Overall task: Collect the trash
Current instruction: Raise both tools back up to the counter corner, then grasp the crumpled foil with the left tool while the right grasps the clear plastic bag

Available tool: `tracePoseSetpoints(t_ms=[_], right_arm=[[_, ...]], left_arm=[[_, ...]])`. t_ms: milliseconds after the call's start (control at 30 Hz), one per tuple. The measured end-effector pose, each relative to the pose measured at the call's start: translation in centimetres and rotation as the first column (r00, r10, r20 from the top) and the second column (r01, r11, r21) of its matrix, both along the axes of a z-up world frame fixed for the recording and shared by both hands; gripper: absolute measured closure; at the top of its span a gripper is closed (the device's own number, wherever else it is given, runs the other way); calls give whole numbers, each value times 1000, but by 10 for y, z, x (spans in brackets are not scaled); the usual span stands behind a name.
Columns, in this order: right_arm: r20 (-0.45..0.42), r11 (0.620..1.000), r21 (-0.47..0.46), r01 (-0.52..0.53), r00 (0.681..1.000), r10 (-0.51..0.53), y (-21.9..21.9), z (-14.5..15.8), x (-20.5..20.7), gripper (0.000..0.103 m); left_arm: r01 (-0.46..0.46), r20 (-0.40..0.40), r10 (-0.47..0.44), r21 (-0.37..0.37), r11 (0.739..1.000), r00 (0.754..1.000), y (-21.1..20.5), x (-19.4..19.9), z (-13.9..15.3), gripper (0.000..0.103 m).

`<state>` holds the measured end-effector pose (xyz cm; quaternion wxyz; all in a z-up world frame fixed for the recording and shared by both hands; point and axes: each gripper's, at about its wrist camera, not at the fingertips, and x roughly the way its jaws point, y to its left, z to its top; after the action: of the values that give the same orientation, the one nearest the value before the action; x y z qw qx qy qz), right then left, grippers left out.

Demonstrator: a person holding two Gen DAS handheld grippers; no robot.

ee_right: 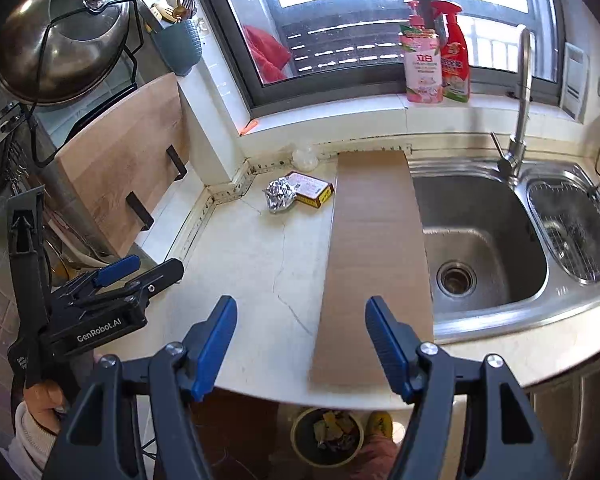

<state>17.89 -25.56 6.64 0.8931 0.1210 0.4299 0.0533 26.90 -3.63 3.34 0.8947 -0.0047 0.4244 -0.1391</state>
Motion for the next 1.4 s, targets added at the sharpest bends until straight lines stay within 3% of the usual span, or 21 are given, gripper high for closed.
tracePoseSetpoints(t_ms=[300,600,700,967,1200,1267,1367,1400], right_arm=[[-29,984,-15,-178,984,177,-31,-7,181,36],[-169,965,60,-256,950,262,-41,-96,350,36],[-213,957,136,-258,935,283,-36,-127,394,36],[-299,960,184,-211,919,259,-17,-186,474,36],[-289,959,183,-217,920,263,0,-208,498,36],[-265,952,183,-244,921,287,5,-209,497,54],[-258,937,190,-292,907,334,12,-208,497,70],[-245,937,172,-305,908,341,14,-205,494,75]], left_arm=[[-139,-135,147,65,988,980,-29,145,-46,17],[-229,-279,241,77,970,930,-46,248,-125,17],[-254,-312,270,92,963,911,-47,269,-149,17],[-310,-371,328,110,944,869,-40,307,-192,17],[-339,-397,337,68,938,854,-33,320,-207,17],[-338,-398,333,60,939,854,-33,322,-210,17],[-340,-405,327,42,940,854,-35,323,-216,18],[-340,-406,324,34,940,854,-34,323,-219,22]])
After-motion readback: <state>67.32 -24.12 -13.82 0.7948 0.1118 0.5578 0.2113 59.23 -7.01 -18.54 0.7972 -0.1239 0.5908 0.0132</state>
